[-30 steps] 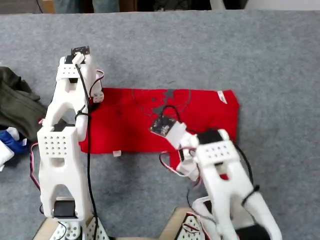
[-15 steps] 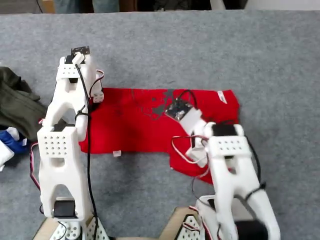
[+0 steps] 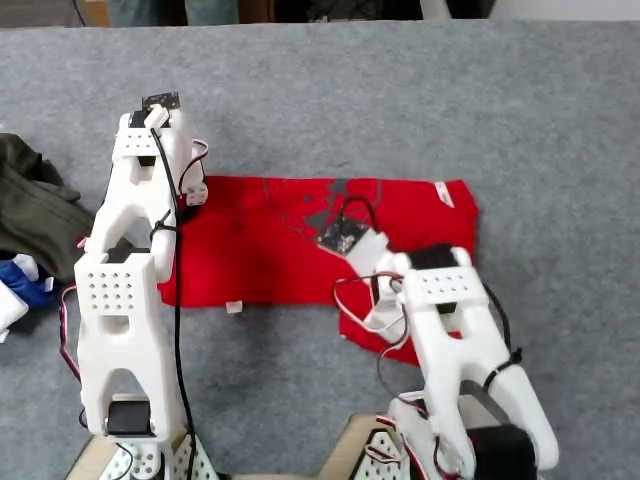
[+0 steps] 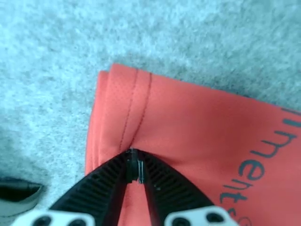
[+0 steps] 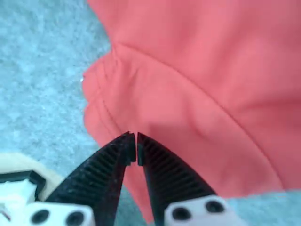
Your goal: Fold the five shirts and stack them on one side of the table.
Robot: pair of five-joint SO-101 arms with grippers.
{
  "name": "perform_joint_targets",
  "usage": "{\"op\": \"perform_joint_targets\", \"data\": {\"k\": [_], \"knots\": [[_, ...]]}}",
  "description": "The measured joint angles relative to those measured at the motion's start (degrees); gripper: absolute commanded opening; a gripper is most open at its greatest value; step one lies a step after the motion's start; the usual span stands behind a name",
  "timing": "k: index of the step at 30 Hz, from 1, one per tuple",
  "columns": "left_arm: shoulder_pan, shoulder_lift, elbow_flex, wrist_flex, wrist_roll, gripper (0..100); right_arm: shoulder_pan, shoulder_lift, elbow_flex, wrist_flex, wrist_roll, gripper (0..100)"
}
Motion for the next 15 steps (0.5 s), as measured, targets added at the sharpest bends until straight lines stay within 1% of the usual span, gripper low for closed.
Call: {"op": "perform_joint_targets", "data": {"k": [2, 6, 8, 12, 15], "knots": [[0.0, 0.0, 0.0, 0.0, 0.0, 3, 0.0, -3.3, -2.6, 3.6, 2.1, 3.0], [0.0, 0.0, 0.0, 0.0, 0.0, 3, -0.1, -8.1, -4.7, 9.3, 7.9, 15.4], [0.0, 0.0, 0.0, 0.0, 0.0, 3, -0.2, -8.7, -4.6, 10.4, 10.6, 19.3], [0.0, 0.0, 0.0, 0.0, 0.0, 3, -0.2, -9.0, -0.6, 9.6, 15.6, 20.1], [0.0, 0.0, 0.0, 0.0, 0.0, 3, -0.2, -9.0, 4.6, 6.2, 17.8, 20.1]]}}
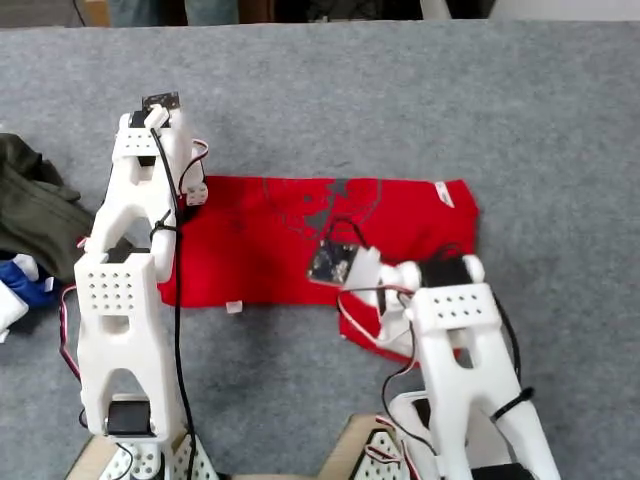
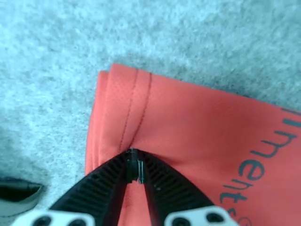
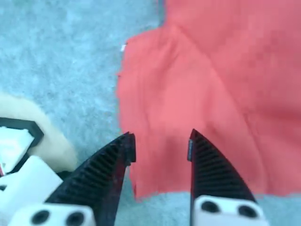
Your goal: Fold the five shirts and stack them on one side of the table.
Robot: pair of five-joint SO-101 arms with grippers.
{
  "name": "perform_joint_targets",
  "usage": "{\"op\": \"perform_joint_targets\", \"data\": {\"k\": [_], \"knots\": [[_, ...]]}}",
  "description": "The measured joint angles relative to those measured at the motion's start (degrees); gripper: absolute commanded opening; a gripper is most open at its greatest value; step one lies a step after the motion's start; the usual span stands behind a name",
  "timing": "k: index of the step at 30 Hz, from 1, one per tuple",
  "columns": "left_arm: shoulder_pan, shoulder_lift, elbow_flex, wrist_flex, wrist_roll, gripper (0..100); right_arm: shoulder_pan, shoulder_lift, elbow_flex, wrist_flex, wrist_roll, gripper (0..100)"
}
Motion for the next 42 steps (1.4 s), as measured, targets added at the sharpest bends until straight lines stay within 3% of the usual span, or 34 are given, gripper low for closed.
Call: {"op": "perform_joint_targets", "data": {"k": [10, 15, 21, 24, 33, 42], "knots": [[0.0, -0.2, 0.4, -0.1, 0.0, 3, -0.2, 0.2, 12.9, -16.4, 1.0, 19.8], [0.0, -0.1, 1.1, -0.4, 0.0, 3, -0.2, 5.5, 11.0, -17.9, 1.5, 19.6], [0.0, 0.0, 1.1, -0.4, 0.0, 3, 0.4, 14.0, 4.7, -17.9, 1.5, 1.1], [0.0, 0.0, 1.1, -0.4, 0.0, 3, 2.8, 18.7, 0.5, -18.4, 1.5, 2.2], [0.0, 0.0, 1.1, -0.4, 0.0, 3, 5.5, 33.8, -19.5, -3.2, 1.6, 1.4], [0.0, 0.0, 1.1, -0.4, 0.0, 3, 5.7, 52.7, -51.4, 17.8, 9.7, 1.4]]}}
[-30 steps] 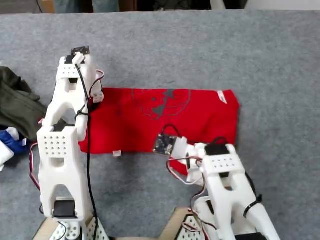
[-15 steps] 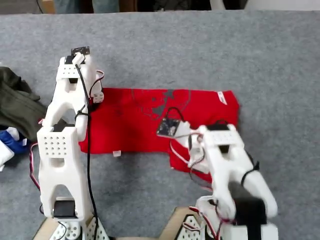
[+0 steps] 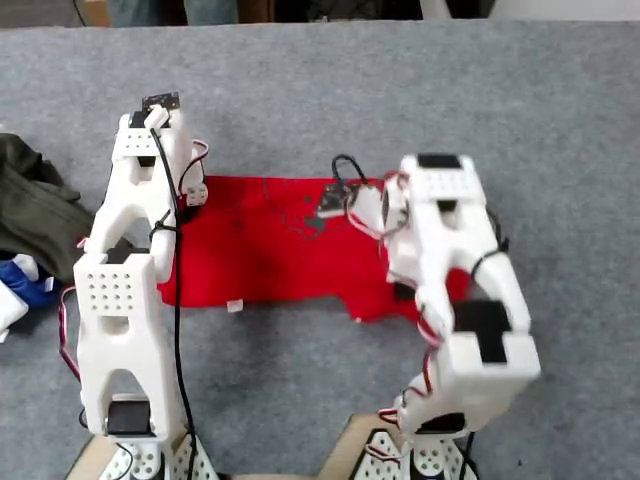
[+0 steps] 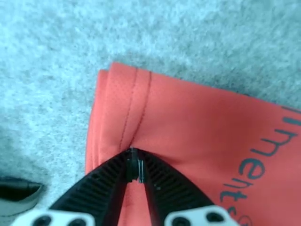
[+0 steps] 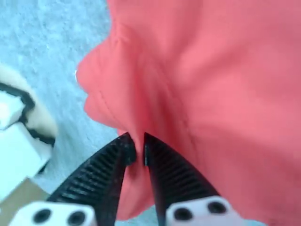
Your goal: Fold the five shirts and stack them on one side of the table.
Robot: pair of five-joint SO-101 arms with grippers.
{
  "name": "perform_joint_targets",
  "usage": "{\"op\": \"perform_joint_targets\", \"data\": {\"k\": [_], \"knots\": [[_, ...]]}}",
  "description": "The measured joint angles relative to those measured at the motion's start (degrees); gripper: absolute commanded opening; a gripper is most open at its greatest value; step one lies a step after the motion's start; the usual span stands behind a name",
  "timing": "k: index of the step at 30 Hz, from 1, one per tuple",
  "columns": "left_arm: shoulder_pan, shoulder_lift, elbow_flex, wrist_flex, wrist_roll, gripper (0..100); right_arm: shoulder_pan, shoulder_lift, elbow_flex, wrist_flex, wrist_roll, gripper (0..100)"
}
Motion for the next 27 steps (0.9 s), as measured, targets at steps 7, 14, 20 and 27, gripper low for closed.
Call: {"op": "perform_joint_targets", "data": {"k": [7, 14, 20, 27], "knots": [[0.0, 0.0, 0.0, 0.0, 0.0, 3, 0.4, 11.8, -19.5, 6.7, 5.9, 1.5], [0.0, 0.0, 0.0, 0.0, 0.0, 3, 0.4, 12.5, -22.3, 6.9, 10.5, 11.0], [-0.4, 0.0, 0.0, 0.0, 0.0, 3, 0.3, 12.5, -22.3, 2.6, 4.6, 20.2], [-0.4, 0.1, 0.0, -0.2, 0.0, 3, 0.3, 12.0, -22.8, -0.9, -6.5, 12.1]]}}
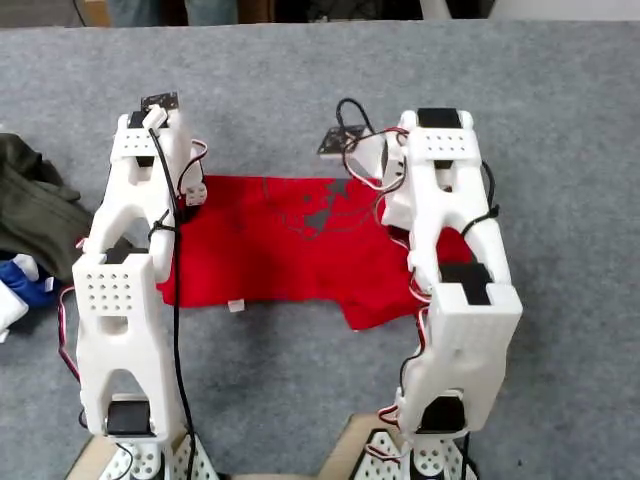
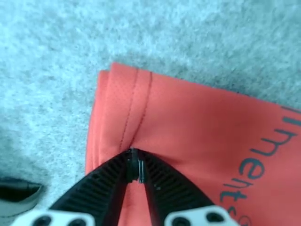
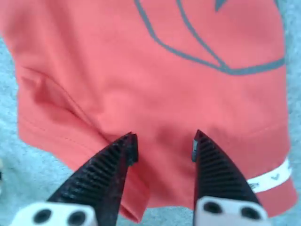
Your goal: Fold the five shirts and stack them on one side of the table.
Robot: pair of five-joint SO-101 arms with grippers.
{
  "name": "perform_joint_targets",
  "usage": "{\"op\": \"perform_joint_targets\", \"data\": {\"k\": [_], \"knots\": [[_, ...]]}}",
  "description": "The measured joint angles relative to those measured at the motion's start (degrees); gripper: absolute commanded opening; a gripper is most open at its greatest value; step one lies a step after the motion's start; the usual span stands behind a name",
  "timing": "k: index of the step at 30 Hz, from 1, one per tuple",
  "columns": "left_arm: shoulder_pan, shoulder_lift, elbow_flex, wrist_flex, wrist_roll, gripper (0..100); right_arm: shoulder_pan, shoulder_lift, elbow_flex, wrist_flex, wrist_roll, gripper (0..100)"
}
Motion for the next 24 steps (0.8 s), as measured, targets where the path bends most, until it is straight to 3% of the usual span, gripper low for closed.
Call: {"op": "perform_joint_targets", "data": {"k": [3, 6, 9, 14, 17, 24], "knots": [[0.0, 0.0, 0.0, 0.0, 0.0, 3, 0.1, -4.0, 2.2, 5.5, 4.0, 5.4], [0.0, 0.0, 0.0, 0.0, 0.0, 3, 0.0, -10.5, 9.0, 6.8, 6.9, 13.8], [0.0, 0.0, 0.0, 0.0, 0.0, 3, 0.3, -18.5, 19.1, 3.2, 8.8, 18.3], [0.0, 0.0, 0.0, 0.0, 0.0, 3, 0.4, -35.0, 40.2, -2.4, 13.5, 0.8], [0.0, 0.0, 0.0, 0.0, 0.0, 3, 0.4, -43.3, 51.8, -6.2, 14.1, 1.1], [-0.1, 0.0, 0.0, 0.0, 0.0, 3, -0.5, -43.4, 64.4, -18.7, 11.7, 1.4]]}}
